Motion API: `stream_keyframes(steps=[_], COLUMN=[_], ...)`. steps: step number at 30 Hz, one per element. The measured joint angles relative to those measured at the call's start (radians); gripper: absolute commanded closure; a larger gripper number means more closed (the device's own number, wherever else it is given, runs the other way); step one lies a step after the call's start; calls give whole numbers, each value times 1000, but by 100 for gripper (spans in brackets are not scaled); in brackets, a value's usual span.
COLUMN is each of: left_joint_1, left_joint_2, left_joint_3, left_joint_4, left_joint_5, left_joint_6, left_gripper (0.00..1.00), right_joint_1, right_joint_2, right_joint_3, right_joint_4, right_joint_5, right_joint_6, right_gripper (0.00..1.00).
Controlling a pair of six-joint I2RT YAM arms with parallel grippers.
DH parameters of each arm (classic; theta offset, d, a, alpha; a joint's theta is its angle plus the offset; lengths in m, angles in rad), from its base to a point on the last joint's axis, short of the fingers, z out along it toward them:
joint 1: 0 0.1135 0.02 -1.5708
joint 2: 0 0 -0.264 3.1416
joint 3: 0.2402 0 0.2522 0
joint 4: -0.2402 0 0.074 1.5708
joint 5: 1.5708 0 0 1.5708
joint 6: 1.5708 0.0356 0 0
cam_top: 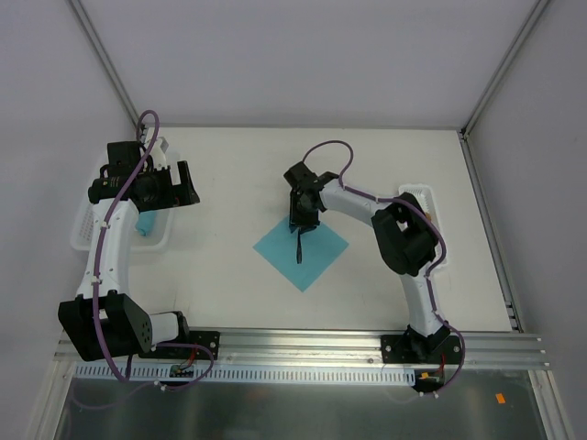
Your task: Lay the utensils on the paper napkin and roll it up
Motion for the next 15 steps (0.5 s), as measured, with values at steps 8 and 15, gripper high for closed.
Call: stream_keyframes(steps=[8, 15], left_joint_1=[0, 0], left_joint_2=[0, 0], left_joint_3=[0, 2], left_joint_4=[0, 0], left_joint_5=[1, 1], left_joint_6=[0, 0], left_gripper=[1, 1], right_joint_1=[-1, -70], right_joint_2=[-37, -242], right_joint_3=[-13, 43], right_joint_4=[-20, -105], right_joint_5=[-5, -12], right_joint_6=[-11, -93], right_gripper=[54, 53])
